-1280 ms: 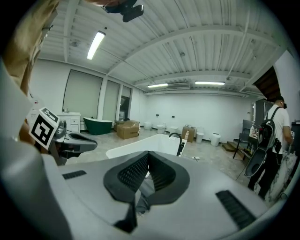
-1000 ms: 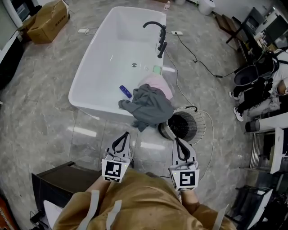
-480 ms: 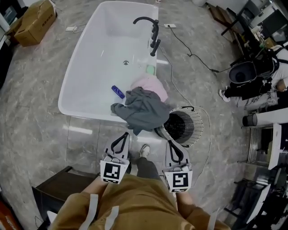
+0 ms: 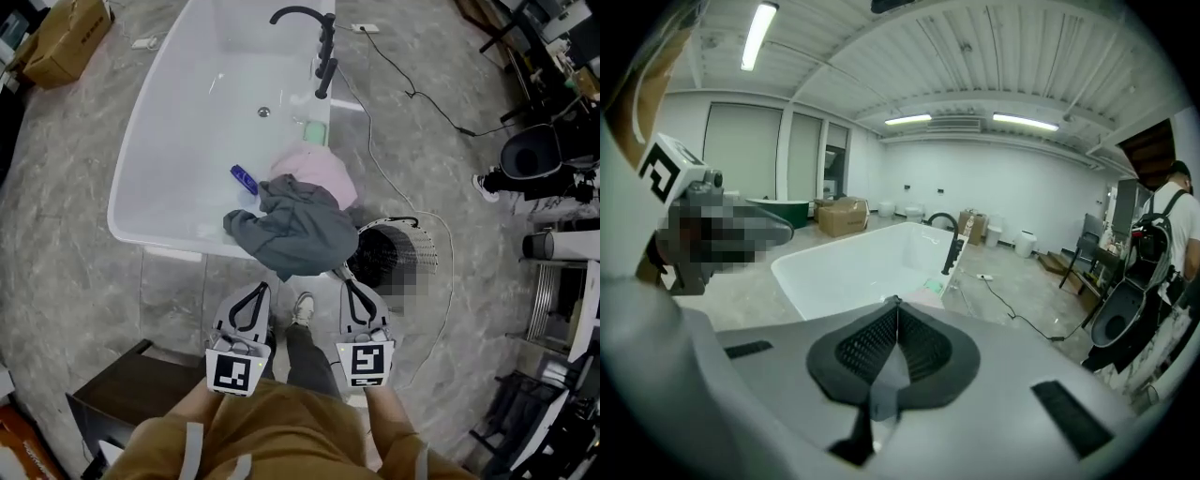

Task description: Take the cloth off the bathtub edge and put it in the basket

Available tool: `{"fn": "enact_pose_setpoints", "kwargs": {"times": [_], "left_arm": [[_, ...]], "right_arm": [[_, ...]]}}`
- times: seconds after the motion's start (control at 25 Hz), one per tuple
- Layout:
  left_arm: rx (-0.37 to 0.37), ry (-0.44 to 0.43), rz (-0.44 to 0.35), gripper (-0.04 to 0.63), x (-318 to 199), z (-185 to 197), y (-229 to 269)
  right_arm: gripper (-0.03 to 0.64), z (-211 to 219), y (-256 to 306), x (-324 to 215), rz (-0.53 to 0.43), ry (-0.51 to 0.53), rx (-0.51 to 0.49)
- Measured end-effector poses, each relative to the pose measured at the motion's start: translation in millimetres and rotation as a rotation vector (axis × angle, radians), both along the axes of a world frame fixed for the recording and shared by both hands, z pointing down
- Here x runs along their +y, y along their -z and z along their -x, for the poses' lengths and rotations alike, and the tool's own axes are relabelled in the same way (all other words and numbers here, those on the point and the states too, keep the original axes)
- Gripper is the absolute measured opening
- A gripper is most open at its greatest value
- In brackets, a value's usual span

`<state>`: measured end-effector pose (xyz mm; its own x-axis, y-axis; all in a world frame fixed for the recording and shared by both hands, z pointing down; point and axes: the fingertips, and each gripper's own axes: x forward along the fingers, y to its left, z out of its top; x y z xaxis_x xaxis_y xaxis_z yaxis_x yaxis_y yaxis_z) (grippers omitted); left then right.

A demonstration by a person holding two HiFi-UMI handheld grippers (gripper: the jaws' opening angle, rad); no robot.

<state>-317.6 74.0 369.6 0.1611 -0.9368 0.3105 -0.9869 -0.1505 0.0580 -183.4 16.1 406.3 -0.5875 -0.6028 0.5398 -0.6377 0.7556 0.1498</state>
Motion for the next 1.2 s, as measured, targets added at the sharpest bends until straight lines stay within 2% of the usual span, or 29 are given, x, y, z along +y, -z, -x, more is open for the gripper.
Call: {"fn": "enact_pose_setpoints", "kwargs": {"times": [0.12,0.28,0.4,0.56,0.68,0.84,1.0,1.2], "left_arm": [[-0.002,-0.006,0.023,0.006,-12.6,-6.0,-23.9],[0.008,0.005,0.061,0.006,-27.7,-10.3,-58.8],[-0.005,0.002,0.079,0.006,-39.2,-12.2,-85.3],[-0.033,-0.016,0.094,0.006,-54.2,-17.4,-113.0],[-0.022,0.003,0.117,0.006,-57.9,-16.5,-127.5],[0.007,0.042,0.166,0.006,-49.8,-12.4,-146.4],[-0.060,0.000,0.179,0.006,-46.4,-12.7,-153.3],[-0.084,0.000,0.182,0.006,-41.6,-9.1,-158.5]], "right_arm": [[0.016,7.3,-41.3,-19.2,0.034,0.033,0.022],[0.094,13.4,-97.1,-45.9,0.082,0.038,0.045],[0.130,12.3,-137.0,-70.2,0.082,0.011,0.080],[0.211,5.3,-179.8,-97.8,0.105,-0.050,0.107],[0.256,6.7,-208.7,-104.4,0.201,-0.043,0.113],[0.349,12.4,-235.4,-106.6,0.311,-0.037,0.116],[0.434,15.1,-253.6,-119.9,0.369,-0.062,0.102],[0.459,37.1,-278.1,-119.2,0.497,-0.023,0.071]]}}
